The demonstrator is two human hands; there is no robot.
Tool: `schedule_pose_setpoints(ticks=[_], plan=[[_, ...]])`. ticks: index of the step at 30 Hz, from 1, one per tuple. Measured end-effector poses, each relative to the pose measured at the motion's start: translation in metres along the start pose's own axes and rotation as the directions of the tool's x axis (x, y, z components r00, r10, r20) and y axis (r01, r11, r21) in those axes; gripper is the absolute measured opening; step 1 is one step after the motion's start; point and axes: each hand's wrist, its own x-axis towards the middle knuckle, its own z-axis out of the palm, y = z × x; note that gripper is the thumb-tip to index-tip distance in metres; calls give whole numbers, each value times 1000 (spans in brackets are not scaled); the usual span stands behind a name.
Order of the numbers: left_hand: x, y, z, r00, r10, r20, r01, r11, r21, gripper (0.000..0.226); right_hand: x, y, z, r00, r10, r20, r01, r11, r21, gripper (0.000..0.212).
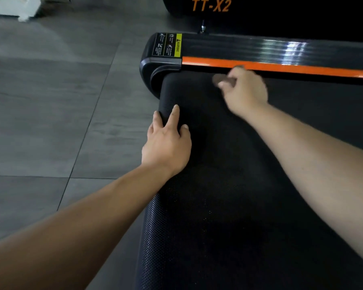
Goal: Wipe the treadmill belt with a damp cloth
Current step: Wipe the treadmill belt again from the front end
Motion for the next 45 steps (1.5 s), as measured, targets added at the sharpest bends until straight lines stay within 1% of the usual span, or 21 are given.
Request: schedule_pose_setpoints(ticks=[2,3,6,8,13,14,16,18,19,21,25,27,30,32,35,37,38,40,42,43,45], plan=[[0,-2,0,1000,3,0,-3,1000,-13,57,-14,-1,-2,989,-125,77,122,992,42,22],[0,-3,0,1000,3,-2,-3,1000,-19,57,-13,4,-7,988,-135,77,133,991,21,22],[0,-1,1,1000,6,-3,-6,1000,-13,57,10,29,-23,998,68,-4,-68,997,-25,19],[0,0,1,1000,10,-10,-10,1000,4,57,11,29,-23,991,129,-46,-130,991,-14,18],[-1,-1,-1,1000,-5,12,5,1000,-5,58,-36,7,-14,980,-168,108,165,986,31,22],[-1,-1,-1,1000,-3,13,4,1000,-10,58,-34,12,-20,976,-187,114,188,982,3,22],[-1,-1,-1,1000,3,11,-2,1000,-16,58,-17,29,-29,995,-87,58,91,993,-75,23],[0,-1,0,1000,7,0,-7,1000,-11,58,-7,39,-35,998,67,-10,-67,996,-66,22],[0,-1,0,1000,6,-2,-6,1000,-7,58,-11,35,-35,995,94,-34,-95,994,-59,22],[-1,0,-1,1000,1,6,-1,1000,-9,58,-33,20,-28,999,36,-25,-37,998,-47,23],[-2,-1,-4,1000,6,19,-5,999,-46,59,-81,17,-38,976,-187,115,188,982,6,20],[-4,-3,-4,1000,14,20,-12,997,-79,58,-67,33,-45,990,-124,66,129,988,-89,22],[-10,-6,-4,999,39,9,-38,995,-92,58,-58,40,-49,998,52,-18,-53,995,-87,25],[-22,-7,-3,998,54,16,-53,997,-64,58,-81,25,-45,1000,9,-9,-10,998,-66,26],[-47,-8,-3,997,71,41,-71,997,-7,60,-139,8,-51,972,-204,119,200,979,43,20],[-70,-9,-2,994,82,79,-87,994,64,62,-153,17,-60,945,-293,148,295,955,6,20],[-83,-10,-1,991,89,104,-99,990,104,64,-148,25,-64,952,-282,118,290,956,-50,21],[-112,-14,1,982,113,148,-140,974,179,66,-125,47,-71,993,-111,33,114,988,-103,27],[-136,-17,3,974,126,189,-170,956,240,67,-118,53,-78,999,43,-16,-45,993,-105,27],[-146,-18,4,972,120,203,-172,950,262,67,-127,46,-75,999,47,-17,-49,994,-93,27],[-160,-20,7,973,108,205,-166,943,289,67,-170,18,-67,995,-92,32,93,995,-31,26]])
